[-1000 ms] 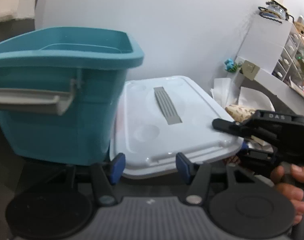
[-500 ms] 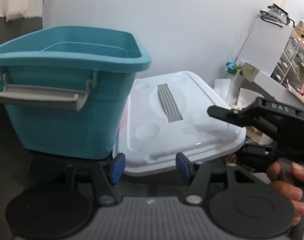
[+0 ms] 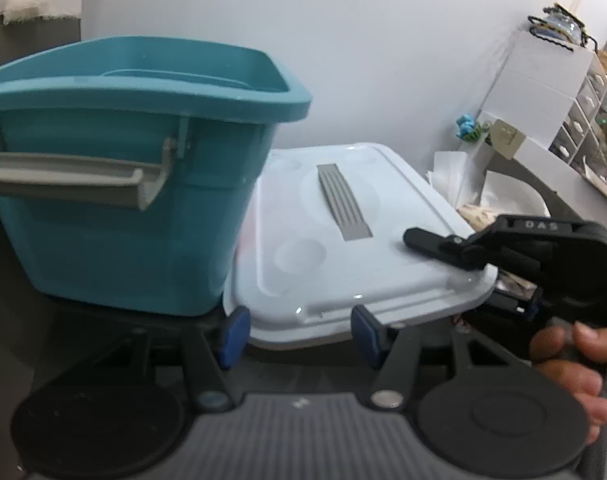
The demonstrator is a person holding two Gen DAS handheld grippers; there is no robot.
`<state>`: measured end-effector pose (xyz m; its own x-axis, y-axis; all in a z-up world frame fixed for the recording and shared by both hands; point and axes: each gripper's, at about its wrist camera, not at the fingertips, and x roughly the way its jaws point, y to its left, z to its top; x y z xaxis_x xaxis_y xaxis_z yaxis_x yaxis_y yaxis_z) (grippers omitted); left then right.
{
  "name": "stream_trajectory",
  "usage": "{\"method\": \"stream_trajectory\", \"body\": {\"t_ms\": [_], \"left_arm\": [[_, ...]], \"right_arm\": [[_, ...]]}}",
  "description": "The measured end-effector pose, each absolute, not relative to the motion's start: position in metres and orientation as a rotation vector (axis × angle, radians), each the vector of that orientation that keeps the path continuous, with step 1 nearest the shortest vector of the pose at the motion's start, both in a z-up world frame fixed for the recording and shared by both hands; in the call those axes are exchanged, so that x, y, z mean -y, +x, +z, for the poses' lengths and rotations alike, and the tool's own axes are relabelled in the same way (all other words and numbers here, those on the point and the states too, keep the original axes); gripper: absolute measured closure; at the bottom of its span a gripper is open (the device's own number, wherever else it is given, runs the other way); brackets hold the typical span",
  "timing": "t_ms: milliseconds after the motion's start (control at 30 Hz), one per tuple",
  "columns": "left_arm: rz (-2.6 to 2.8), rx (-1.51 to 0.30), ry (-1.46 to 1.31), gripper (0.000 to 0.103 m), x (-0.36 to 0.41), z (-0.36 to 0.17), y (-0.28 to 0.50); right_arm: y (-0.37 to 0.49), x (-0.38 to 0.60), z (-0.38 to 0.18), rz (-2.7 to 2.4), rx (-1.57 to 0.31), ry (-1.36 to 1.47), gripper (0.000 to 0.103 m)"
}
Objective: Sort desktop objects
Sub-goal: 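Lift the white lid off the desk with the right tool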
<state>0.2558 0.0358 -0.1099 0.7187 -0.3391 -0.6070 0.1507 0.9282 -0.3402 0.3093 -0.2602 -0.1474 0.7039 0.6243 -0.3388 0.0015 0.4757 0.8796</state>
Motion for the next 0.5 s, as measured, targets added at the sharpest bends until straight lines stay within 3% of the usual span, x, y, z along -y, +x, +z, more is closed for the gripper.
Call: {"method": "stream_trajectory", "body": {"t_ms": [500], "left_arm": [[-0.269,-0.743,-0.281,0.044,-0.038,-0.07,0.208]], "right_arm": [[0.261,0.275,-0.126,0.392,-0.706,1.105,0.095]]}}
